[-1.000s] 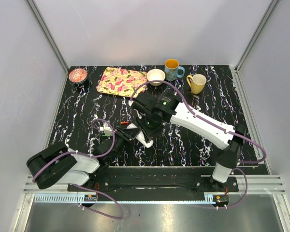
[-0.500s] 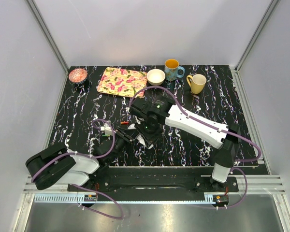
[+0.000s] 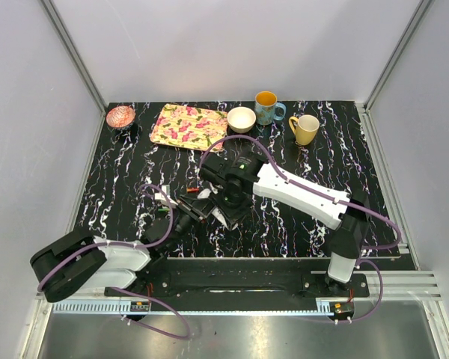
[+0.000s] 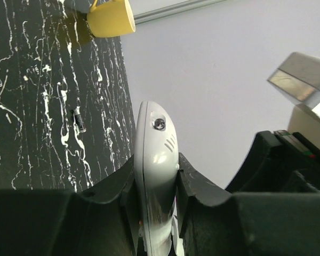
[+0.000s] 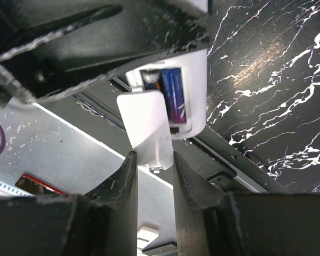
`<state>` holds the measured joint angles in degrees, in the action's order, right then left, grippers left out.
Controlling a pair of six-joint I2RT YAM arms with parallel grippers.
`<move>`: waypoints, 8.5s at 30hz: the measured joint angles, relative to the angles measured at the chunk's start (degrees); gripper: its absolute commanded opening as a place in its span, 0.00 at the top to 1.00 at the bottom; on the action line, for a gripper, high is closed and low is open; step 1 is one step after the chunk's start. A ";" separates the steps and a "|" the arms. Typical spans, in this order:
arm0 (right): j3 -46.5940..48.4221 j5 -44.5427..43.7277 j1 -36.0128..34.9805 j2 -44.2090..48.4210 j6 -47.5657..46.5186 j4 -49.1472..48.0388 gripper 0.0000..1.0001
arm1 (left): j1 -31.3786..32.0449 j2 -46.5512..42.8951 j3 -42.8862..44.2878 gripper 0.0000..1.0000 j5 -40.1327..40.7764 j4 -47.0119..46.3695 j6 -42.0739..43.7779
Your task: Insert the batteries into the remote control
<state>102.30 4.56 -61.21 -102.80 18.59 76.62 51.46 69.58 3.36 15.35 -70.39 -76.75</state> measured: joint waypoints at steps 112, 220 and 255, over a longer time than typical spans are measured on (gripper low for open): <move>2.60 -1.99 -0.37 -1.42 -0.07 2.64 1.00 | 5.46 -15.10 3.06 1.00 1.14 15.47 13.57; -55.65 26.64 11.74 34.80 18.32 -69.61 0.74 | -5.35 -21.79 5.27 1.00 -20.90 23.78 6.27; -59.19 34.45 13.68 36.63 24.68 -77.79 0.92 | -5.31 -22.40 4.48 1.00 -20.50 19.02 3.61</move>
<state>43.11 39.00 -47.53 -66.17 43.27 -1.17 46.15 47.18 7.84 -5.15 -51.37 -73.14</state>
